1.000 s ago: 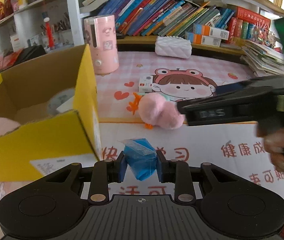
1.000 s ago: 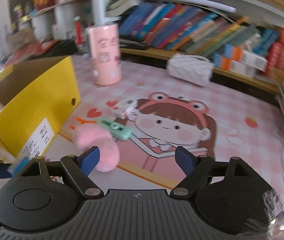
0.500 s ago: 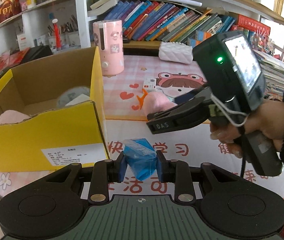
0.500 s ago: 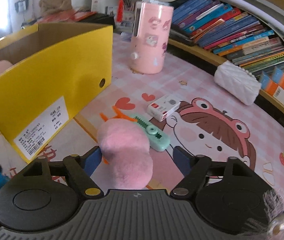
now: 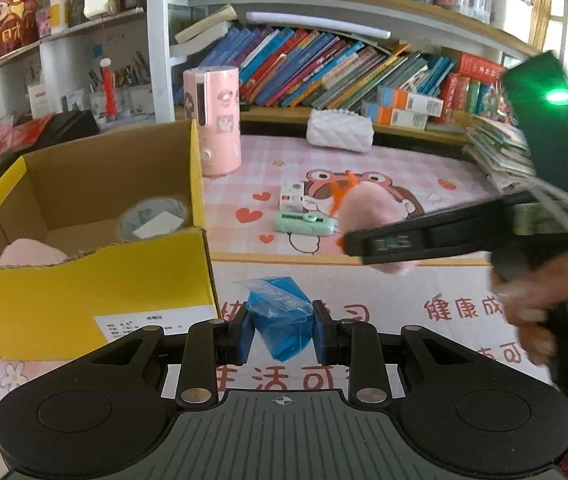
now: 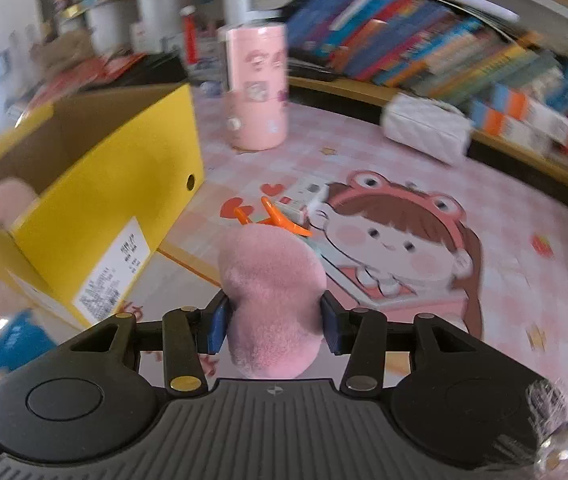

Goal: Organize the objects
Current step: 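Close the right tool on the pink plush peach while the left tool holds the packet, then carry the blue packet with the left tool and plush with the right tool over the box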

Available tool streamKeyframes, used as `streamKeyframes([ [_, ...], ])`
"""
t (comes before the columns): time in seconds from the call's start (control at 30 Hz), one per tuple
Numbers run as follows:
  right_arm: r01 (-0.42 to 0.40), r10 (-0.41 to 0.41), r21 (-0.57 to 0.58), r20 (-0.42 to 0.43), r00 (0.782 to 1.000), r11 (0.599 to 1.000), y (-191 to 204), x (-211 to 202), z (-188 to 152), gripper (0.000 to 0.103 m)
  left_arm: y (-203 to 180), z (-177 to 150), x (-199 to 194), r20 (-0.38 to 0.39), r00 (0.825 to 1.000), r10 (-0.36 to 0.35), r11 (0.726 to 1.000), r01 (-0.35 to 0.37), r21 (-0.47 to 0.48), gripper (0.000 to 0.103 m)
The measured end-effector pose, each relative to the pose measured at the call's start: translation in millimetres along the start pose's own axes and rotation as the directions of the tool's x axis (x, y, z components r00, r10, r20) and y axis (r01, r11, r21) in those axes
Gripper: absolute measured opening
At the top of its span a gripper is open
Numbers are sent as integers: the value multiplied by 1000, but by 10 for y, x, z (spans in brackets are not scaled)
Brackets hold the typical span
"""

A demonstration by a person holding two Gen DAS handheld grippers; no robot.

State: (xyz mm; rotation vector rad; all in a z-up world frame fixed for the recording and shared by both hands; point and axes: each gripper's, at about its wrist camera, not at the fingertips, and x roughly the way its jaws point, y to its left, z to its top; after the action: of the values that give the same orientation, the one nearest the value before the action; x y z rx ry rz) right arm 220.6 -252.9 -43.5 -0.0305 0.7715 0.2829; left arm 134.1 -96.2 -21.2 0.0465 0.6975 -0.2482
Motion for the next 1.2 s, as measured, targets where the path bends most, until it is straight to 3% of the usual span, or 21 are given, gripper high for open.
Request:
streamKeyframes([
  [0.3,51,-54,79,27,998,996,315,-587,-230,43,329,-86,-243,28,999,-41,999,42,-18,28],
  [0.67,70,-67,69,-39,997,995,934,-703,-498,44,763,-331,-545,4,999,-53,997,54,-48,28],
  [1.2,41,-38,48,-72,997,998,1684,-869,-800,44,1213,-699,-1001,3,999,-44,997,44,-55,28],
])
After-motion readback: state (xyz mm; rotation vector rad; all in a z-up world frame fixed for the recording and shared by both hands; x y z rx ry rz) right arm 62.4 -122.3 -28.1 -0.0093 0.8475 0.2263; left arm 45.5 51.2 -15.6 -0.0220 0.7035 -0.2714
